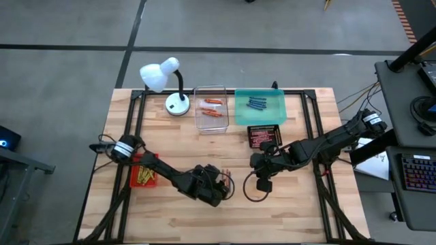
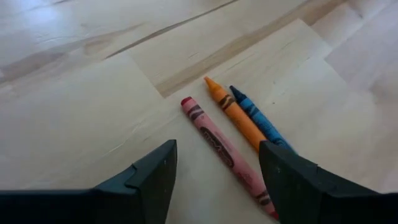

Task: Sort crayons
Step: Put the red crayon into the black bin

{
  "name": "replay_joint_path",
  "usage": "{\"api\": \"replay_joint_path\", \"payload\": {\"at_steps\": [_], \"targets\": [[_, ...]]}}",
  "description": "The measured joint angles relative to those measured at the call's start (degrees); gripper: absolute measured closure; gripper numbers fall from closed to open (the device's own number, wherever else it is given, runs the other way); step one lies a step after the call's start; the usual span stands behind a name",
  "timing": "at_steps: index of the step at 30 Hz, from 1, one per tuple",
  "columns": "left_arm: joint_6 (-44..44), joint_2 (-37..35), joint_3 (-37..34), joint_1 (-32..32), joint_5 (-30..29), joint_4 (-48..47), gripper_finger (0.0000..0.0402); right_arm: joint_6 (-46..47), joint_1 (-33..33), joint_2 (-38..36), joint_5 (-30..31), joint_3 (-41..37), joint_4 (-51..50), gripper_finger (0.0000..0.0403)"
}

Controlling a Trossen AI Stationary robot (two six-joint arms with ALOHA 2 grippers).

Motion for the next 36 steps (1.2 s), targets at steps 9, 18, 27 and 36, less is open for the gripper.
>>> {"api": "replay_joint_path", "payload": {"at_steps": [9,18,27,36], "targets": [[0.04,1.42,0.09,0.00,-1.05,-0.28,0.0192,-0.01,0.00,-0.02,0.00,0.00,0.01,0.0298],[-0.39,1.45,0.13,0.02,-1.53,-3.89,0.0238,-0.01,0.00,-0.04,0.00,0.00,0.04,0.0298],[-0.44,1.47,0.13,0.07,-1.81,-7.61,0.0322,-0.12,0.00,-0.04,0.60,0.00,0.19,0.0298],[1.28,1.33,0.13,-0.07,-1.68,-10.36,0.0394,-1.48,0.00,-0.04,1.45,0.00,0.23,0.0298]]}}
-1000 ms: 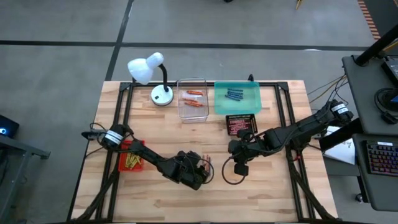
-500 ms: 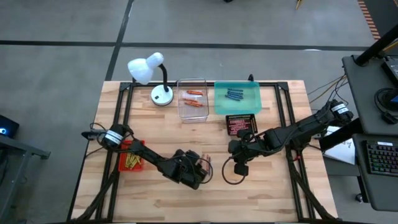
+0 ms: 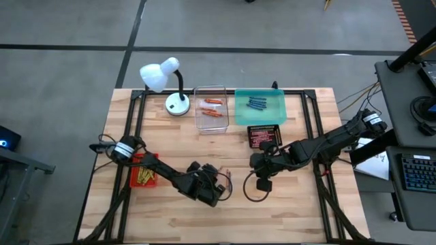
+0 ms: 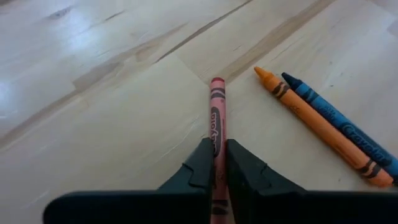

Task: Sort crayons
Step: Put the red crayon into the black bin

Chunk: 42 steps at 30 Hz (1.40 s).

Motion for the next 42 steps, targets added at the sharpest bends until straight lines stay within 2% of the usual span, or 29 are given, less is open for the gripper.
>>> {"api": "replay_joint_path", "payload": {"at_steps": [5,16,24,28,36,42], "targets": [[3.29,-1.29,-0.19,-0.24,0.81,-0.56,0.0399,-4.39,0.00,0.00,0.12,-0.83,2.67,0.0298],[15.93,-9.21,-0.37,-1.51,0.52,-1.30,0.0401,-15.16,0.00,0.00,0.00,-6.73,17.88,0.0298],[32.57,-14.39,-0.28,-2.44,-0.11,1.81,0.0401,-24.79,0.00,0.02,-0.16,-11.72,36.35,0.0298],[44.87,-16.63,-0.26,-4.01,-0.38,2.22,0.0401,-28.62,-0.02,0.04,-0.55,-13.39,43.80,0.0298],[57.35,-18.36,-0.19,-3.94,-0.57,10.30,0.0402,-31.45,-0.51,0.07,-0.64,-13.84,47.73,0.0298],[58.11,-18.47,-0.19,-1.75,-0.59,11.26,0.0402,-30.51,-0.88,0.09,-0.55,-13.84,47.39,0.0298]]}}
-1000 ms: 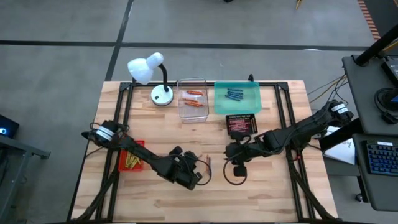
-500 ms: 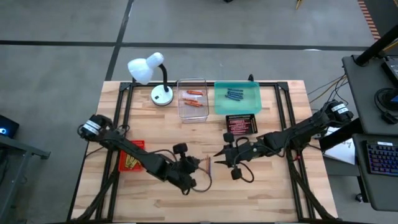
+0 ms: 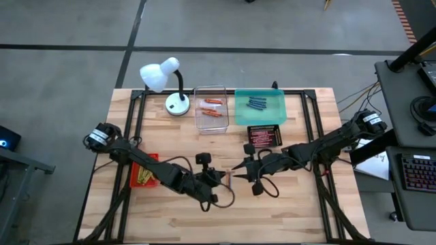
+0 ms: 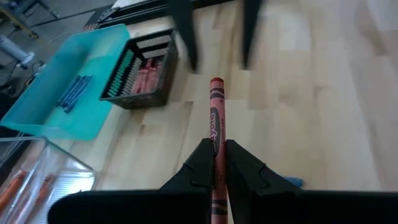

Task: Sort crayons
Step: Put the red crayon into the black bin

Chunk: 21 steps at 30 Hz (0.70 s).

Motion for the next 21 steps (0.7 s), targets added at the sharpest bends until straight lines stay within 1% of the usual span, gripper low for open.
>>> {"api": "replay_joint_path", "payload": {"at_steps": [6,11,21], "targets": [[-0.12,-0.05,0.02,1.33,0.02,2.21,0.0402,0.02,-0.02,0.00,0.63,0.00,-1.81,0.0298],[0.13,-0.07,0.02,1.34,0.04,2.50,0.0402,0.00,-0.04,0.02,5.05,0.02,-3.80,0.0298],[0.24,-0.11,0.02,1.41,0.07,4.61,0.0401,-0.62,-0.04,0.02,5.02,0.02,-3.75,0.0298]]}}
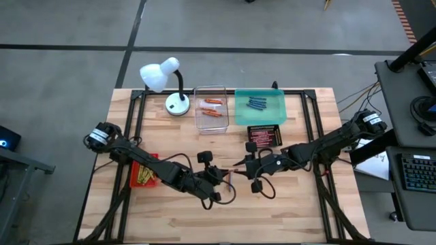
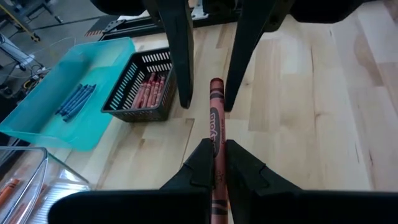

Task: Sort crayons
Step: Put the red crayon into the black bin

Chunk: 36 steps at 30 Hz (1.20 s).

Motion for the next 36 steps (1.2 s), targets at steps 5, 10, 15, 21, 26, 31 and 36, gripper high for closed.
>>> {"api": "replay_joint_path", "payload": {"at_steps": [5,10,15,21,26,31,36], "targets": [[0.02,0.00,0.00,-0.04,0.02,0.50,0.0401,-0.01,0.00,0.00,0.01,0.00,0.07,0.0298],[0.02,0.00,0.00,-0.04,0.00,0.57,0.0401,-0.01,0.02,0.00,-0.04,0.00,0.11,0.0319],[0.06,0.00,0.00,0.12,-0.07,0.53,0.0401,-0.02,0.02,0.00,-0.36,0.00,0.04,0.0369],[-1.61,0.00,0.00,0.33,-0.92,0.57,0.0392,-0.03,0.02,0.00,-0.47,0.00,0.13,0.0385],[-1.94,-0.59,0.00,0.37,-1.11,0.25,0.0341,-0.02,0.00,0.00,-0.41,0.04,0.15,0.0385],[-1.95,-3.23,0.02,0.34,-1.55,-3.87,0.0282,0.91,-1.19,-0.41,0.03,0.33,-2.94,0.0385],[-1.94,-7.44,0.02,0.28,-4.42,-10.93,0.0244,5.38,-5.89,-0.55,0.28,4.53,-17.73,0.0385]]}}
